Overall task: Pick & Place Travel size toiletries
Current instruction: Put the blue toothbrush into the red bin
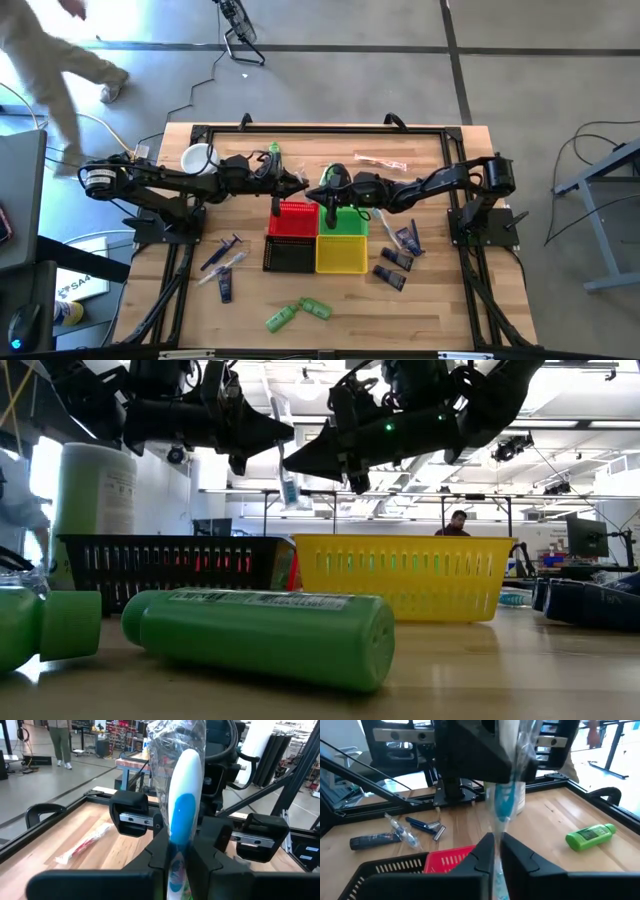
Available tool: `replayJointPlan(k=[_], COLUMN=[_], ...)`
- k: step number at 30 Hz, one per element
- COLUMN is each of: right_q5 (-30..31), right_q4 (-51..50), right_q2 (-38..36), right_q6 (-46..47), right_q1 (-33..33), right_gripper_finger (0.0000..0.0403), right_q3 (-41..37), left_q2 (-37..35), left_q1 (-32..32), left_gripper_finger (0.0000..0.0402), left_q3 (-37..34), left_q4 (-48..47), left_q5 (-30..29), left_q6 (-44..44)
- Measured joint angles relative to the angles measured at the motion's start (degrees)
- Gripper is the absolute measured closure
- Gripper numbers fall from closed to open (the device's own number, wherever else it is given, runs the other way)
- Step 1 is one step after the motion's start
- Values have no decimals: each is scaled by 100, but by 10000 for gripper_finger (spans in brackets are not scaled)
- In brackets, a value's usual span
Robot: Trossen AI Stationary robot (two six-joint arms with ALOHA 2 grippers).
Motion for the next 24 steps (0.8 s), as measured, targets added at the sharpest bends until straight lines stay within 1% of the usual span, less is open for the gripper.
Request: replayJointPlan(k=[4, 8, 12, 15, 18, 20, 24], right_q5=[3, 19, 33, 45, 243, 450, 757], right_q4=[-156, -770, -1776, -2590, -3162, -3617, -4114], right_q2=[-10, -330, -895, -1397, -1806, -2098, -2560], right_q6=[37, 16, -13, -125, -205, -323, -482], right_q1=[-4, -4, -19, -41, -48, -72, -115], right_gripper_finger=[320, 271, 242, 234, 236, 240, 250], right_q3=[0, -2, -4, 0, 2, -2, 0], left_q2=[0, 0, 0, 0, 0, 0, 0], left_q1=[1, 1, 0, -1, -4, -20, -162], left_gripper_finger=[367, 366, 366, 366, 366, 366, 366], left_q3=[0, 0, 0, 102, 360, 615, 1175], left_q4=[9, 7, -68, -378, -948, -1577, -2913], left_q5=[-1, 1, 30, 142, 181, 178, 44], left_q6=[0, -51, -149, -153, -153, -152, -28])
